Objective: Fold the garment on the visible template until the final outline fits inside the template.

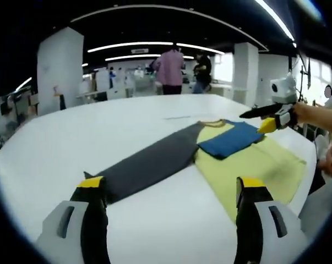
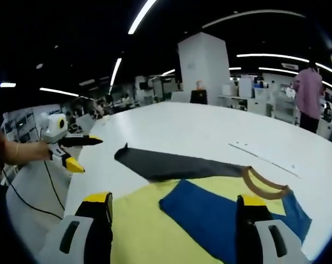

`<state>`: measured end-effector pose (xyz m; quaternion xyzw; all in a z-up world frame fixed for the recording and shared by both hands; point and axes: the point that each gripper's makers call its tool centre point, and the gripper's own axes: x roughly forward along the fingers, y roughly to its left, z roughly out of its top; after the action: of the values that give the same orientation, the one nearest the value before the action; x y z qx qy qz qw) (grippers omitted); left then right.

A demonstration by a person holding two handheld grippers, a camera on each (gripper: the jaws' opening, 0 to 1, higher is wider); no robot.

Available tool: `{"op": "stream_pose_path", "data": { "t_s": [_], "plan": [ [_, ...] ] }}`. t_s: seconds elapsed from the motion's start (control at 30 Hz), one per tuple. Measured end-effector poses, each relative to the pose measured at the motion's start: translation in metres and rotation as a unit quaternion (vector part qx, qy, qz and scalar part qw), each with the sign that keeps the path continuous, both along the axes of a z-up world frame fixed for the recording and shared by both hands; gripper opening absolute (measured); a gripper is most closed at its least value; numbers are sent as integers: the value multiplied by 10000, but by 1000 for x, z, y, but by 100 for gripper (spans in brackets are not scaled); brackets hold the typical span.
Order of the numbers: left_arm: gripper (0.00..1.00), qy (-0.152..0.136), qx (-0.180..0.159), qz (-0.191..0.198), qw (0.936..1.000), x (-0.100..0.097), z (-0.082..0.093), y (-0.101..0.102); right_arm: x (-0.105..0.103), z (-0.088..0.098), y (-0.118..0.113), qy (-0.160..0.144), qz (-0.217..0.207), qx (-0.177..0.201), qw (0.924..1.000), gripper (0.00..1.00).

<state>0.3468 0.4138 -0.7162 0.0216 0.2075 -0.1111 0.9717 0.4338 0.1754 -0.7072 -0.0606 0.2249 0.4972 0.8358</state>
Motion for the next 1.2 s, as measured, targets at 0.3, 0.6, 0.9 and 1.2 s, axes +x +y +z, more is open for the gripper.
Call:
{"op": "stream_pose_path", "data": {
  "t_s": [0.3, 0.6, 0.9, 1.2],
  "plan": [
    [74, -5, 112, 483, 9988, 14, -13, 37, -9, 1, -12, -16, -51, 0, 10000, 90],
    [57, 24, 260, 889, 9957, 24, -26, 61, -18, 5, -22, -39, -90, 87, 9999, 90],
    [43, 178, 400, 1141, 9925, 28, -37, 68, -29, 6, -31, -70, -105, 130, 9998, 90],
    [27, 482, 660, 1320, 9879, 31, -53, 80, -34, 11, -33, -125, -104, 195, 9997, 90]
  ]
}}
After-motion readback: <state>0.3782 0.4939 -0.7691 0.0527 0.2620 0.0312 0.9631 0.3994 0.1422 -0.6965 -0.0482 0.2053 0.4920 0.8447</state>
